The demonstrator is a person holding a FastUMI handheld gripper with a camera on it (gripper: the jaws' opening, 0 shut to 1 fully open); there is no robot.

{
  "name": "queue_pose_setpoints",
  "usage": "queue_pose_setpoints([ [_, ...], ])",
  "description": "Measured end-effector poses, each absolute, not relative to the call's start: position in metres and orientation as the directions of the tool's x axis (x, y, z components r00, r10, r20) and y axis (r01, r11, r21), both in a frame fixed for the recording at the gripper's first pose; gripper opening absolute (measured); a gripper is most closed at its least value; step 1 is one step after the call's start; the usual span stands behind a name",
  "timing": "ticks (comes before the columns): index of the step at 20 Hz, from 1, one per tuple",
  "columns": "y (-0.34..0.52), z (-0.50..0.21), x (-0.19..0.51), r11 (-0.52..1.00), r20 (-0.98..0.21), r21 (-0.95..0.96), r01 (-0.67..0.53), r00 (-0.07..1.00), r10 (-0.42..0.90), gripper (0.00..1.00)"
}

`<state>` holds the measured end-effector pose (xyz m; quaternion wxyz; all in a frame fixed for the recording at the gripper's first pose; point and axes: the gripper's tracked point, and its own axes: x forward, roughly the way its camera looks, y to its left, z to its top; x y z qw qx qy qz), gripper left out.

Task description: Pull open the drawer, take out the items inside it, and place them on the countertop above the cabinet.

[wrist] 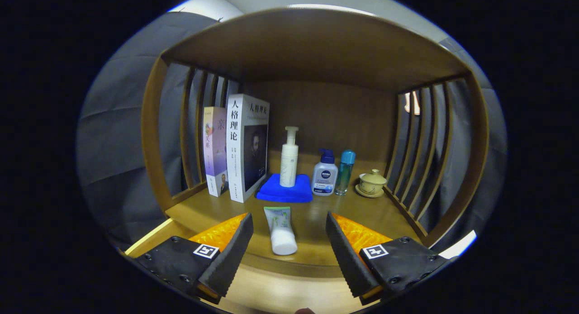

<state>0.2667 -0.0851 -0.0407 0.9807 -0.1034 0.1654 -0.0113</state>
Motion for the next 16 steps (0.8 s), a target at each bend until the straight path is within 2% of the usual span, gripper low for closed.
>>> queue_pose_setpoints([
  [5, -0.080, -0.044, 0.212, 0.981, -0.279, -0.196, -0.006, 0.959, -0.050, 0.99],
  [10, -0.071, -0.051, 0.156, 0.978, -0.169, -0.206, 0.023, 0.984, -0.059, 0.99],
  [16, -0.057, -0.071, 0.103, 0.980, -0.148, -0.199, 0.002, 0.988, -0.032, 0.99],
])
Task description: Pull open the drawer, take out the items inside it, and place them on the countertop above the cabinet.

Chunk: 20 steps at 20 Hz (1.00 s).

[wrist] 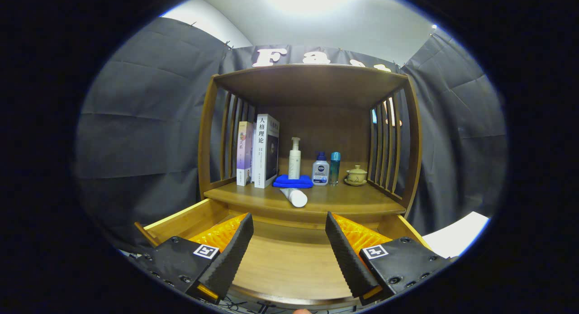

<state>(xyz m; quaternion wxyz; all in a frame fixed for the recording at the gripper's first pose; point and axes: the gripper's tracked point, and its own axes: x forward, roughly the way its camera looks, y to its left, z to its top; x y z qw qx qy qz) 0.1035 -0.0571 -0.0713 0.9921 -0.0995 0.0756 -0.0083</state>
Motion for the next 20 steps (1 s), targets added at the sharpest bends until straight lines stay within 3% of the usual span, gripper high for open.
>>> queue_pose_setpoints([
  [7, -0.050, -0.099, 0.050, 0.988, -0.106, -0.157, 0.005, 0.994, -0.022, 0.99],
  [20, -0.048, -0.158, -0.004, 0.980, -0.159, -0.199, 0.006, 0.987, -0.038, 0.99],
])
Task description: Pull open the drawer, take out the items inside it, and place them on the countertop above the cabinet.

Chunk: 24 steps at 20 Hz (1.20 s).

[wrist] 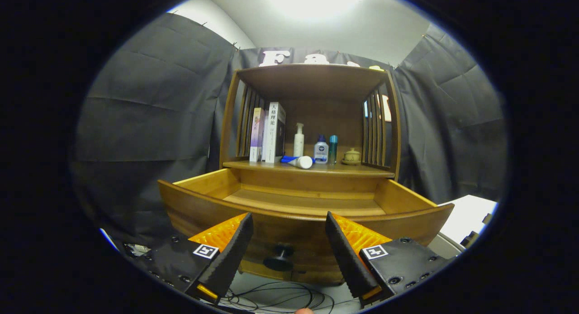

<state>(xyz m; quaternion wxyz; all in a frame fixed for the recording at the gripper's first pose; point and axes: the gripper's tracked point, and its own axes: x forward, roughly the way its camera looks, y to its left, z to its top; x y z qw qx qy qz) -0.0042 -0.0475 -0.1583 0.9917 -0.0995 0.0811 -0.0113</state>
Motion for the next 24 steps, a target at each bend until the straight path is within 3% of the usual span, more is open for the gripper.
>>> queue_pose_setpoints([
  [8, -0.041, -0.209, -0.011, 0.982, -0.293, -0.190, -0.002, 0.954, -0.055, 0.99],
  [24, -0.066, -0.210, 0.015, 0.976, -0.292, -0.178, 0.124, 0.941, -0.173, 0.96],
])
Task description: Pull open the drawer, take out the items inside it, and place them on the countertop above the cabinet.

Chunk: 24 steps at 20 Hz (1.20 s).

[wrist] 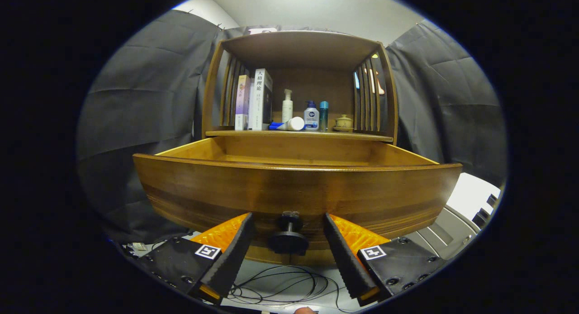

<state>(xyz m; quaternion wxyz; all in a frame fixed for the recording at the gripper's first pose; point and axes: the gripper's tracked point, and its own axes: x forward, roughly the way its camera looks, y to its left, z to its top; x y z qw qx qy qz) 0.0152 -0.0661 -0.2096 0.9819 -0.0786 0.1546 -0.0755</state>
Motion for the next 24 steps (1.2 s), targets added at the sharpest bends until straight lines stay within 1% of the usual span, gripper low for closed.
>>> queue_pose_setpoints([
  [4, -0.064, -0.210, 0.015, 0.969, -0.274, -0.212, 0.125, 0.944, -0.182, 0.97],
  [13, -0.068, -0.210, 0.018, 0.970, -0.258, -0.205, 0.130, 0.949, -0.181, 0.98],
  [24, -0.073, -0.207, 0.061, 0.970, -0.258, -0.201, 0.137, 0.948, -0.188, 0.98],
])
